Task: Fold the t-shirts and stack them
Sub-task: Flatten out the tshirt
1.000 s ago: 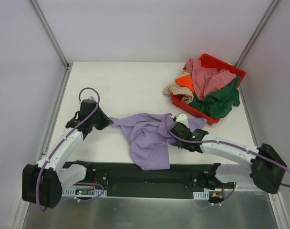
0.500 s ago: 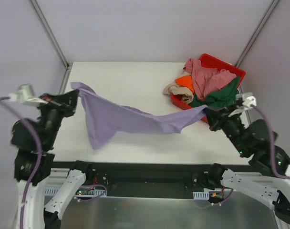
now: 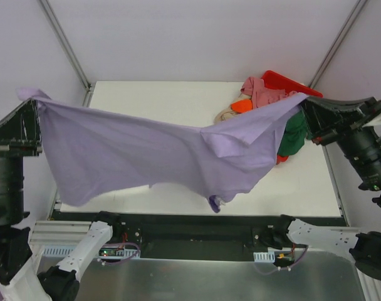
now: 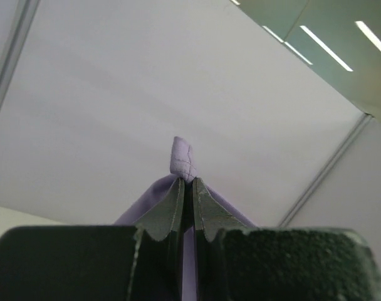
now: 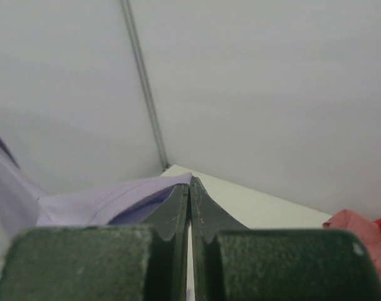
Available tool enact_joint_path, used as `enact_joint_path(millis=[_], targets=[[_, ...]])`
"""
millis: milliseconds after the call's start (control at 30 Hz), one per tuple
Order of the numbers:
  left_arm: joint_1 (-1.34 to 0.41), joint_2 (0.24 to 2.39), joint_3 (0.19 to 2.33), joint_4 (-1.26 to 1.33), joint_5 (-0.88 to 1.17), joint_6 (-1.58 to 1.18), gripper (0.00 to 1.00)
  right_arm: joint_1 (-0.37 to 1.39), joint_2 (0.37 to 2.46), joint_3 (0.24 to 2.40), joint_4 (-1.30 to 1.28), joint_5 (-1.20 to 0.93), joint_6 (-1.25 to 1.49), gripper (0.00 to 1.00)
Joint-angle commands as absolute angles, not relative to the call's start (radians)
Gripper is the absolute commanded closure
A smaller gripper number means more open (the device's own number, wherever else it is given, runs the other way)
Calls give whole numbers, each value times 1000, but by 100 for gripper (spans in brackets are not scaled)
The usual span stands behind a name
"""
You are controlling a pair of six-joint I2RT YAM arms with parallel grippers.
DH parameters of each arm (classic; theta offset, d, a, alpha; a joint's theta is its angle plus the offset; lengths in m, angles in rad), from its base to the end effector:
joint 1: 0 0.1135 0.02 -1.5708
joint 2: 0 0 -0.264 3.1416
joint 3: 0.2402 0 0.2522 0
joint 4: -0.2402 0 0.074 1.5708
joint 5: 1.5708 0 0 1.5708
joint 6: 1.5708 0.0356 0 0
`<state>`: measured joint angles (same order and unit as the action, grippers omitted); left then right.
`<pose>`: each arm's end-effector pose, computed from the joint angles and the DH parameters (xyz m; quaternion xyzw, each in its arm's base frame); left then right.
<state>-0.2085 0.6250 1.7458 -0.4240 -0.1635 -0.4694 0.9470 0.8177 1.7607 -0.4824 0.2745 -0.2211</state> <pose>-0.0554 0.0176 0.5847 -0.1282 0.4086 -0.2677 0.8631 0.0264 0.0201 0.5877 -0.1909 0.4996 0.2315 0.8126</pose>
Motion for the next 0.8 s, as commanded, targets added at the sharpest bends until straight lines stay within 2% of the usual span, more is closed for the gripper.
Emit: enact_joint_path(millis=[0, 67, 133, 200, 300, 400, 500, 633, 767], targets=[[-207, 840, 1815, -480, -331, -397, 100, 948, 997, 1880, -460, 449, -421, 100], [-207, 934, 1828, -489, -363, -368, 100, 940, 1079, 1923, -414, 566, -510, 100], [-207, 1038, 1844, -489, -391, -341, 100, 885, 1162, 1956, -382, 566, -534, 100], [-189, 1133, 1882, -488, -384, -319, 100, 787, 1250, 1995, -383, 452, -496, 99], [-34, 1268, 1982, -486, -160, -351, 100, 616, 1421, 2125, -385, 255, -416, 99], [102, 1422, 2162, -486, -57, -342, 100, 517, 1650, 2387, -370, 63, -371, 100], [161, 1535, 2394, -485, 44, -287, 100, 491, 1784, 2619, -255, 22, -351, 100], [166, 1542, 2514, -445, 21, -221, 100, 483, 1703, 2521, -68, 32, -336, 99], [170, 1461, 2389, -440, 50, -178, 100, 466, 1566, 2314, -26, 23, -316, 100]])
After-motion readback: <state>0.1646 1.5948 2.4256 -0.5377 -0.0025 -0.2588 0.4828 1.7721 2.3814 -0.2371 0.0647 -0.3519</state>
